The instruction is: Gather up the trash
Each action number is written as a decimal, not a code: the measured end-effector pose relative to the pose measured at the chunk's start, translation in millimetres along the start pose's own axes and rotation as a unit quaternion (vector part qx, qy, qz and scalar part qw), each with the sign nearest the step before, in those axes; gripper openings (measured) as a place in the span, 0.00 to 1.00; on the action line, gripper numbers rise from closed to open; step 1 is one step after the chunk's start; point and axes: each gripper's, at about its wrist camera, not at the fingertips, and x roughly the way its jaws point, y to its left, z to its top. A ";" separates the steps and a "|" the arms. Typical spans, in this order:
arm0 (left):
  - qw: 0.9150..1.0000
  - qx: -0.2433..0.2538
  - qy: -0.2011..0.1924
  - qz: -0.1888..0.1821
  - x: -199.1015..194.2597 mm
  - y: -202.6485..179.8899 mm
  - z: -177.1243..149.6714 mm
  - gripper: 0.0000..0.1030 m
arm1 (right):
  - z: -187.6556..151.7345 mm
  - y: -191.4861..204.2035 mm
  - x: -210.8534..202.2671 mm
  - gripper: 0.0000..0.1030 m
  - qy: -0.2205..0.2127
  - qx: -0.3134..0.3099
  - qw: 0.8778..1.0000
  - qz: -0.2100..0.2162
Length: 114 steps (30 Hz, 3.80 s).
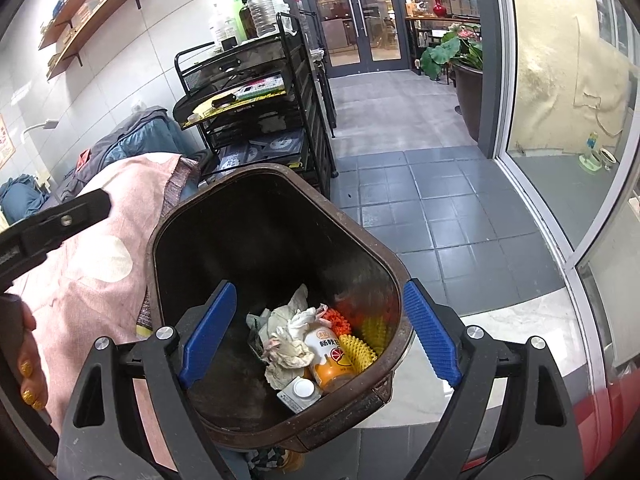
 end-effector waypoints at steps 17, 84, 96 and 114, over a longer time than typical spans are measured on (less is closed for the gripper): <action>0.989 -0.048 -0.110 0.085 -88.5 54.1 -25.6 0.94 | 10.2 52.0 -44.7 0.86 -0.101 -0.054 0.992 0.044; 0.913 -0.208 -0.201 0.288 -267.5 141.1 -172.7 0.94 | -87.1 211.2 -148.1 0.94 -0.154 -0.198 0.940 0.231; 0.913 -0.208 -0.201 0.286 -266.7 140.3 -174.2 0.94 | -86.9 210.4 -147.8 0.94 -0.153 -0.195 0.940 0.235; 0.915 -0.207 -0.200 0.284 -264.8 139.1 -174.3 0.94 | -87.0 209.3 -146.5 0.94 -0.150 -0.193 0.941 0.233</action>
